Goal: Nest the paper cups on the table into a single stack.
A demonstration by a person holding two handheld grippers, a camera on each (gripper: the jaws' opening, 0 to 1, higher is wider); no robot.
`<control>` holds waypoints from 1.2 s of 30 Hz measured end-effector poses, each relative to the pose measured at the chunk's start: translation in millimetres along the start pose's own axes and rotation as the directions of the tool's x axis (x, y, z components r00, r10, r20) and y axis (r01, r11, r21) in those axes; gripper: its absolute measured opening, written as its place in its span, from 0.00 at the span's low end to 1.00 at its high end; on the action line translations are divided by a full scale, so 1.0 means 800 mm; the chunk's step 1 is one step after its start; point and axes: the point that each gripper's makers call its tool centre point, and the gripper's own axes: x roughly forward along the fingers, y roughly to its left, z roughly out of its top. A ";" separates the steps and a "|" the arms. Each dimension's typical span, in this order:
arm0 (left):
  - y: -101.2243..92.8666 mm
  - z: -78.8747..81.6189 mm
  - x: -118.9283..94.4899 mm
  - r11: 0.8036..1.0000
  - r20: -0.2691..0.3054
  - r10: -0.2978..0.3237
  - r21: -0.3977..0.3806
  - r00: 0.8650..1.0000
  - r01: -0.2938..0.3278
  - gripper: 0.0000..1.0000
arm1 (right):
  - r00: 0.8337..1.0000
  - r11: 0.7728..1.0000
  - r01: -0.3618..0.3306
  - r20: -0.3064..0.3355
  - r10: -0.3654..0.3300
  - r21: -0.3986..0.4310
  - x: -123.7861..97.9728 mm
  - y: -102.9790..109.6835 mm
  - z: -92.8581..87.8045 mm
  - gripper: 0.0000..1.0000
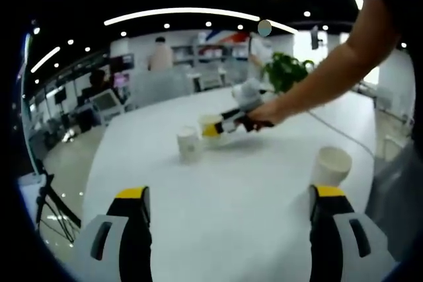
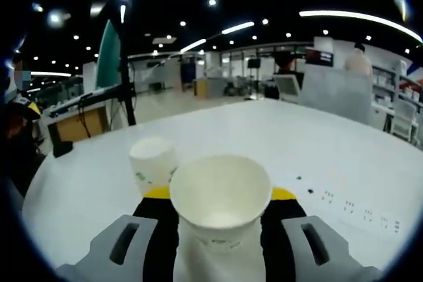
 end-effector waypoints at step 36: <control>0.003 -0.003 -0.005 0.998 -0.059 0.013 -0.054 0.998 -0.016 0.99 | 0.999 0.999 0.042 0.020 -0.042 -0.010 -0.033 -0.048 0.095 0.43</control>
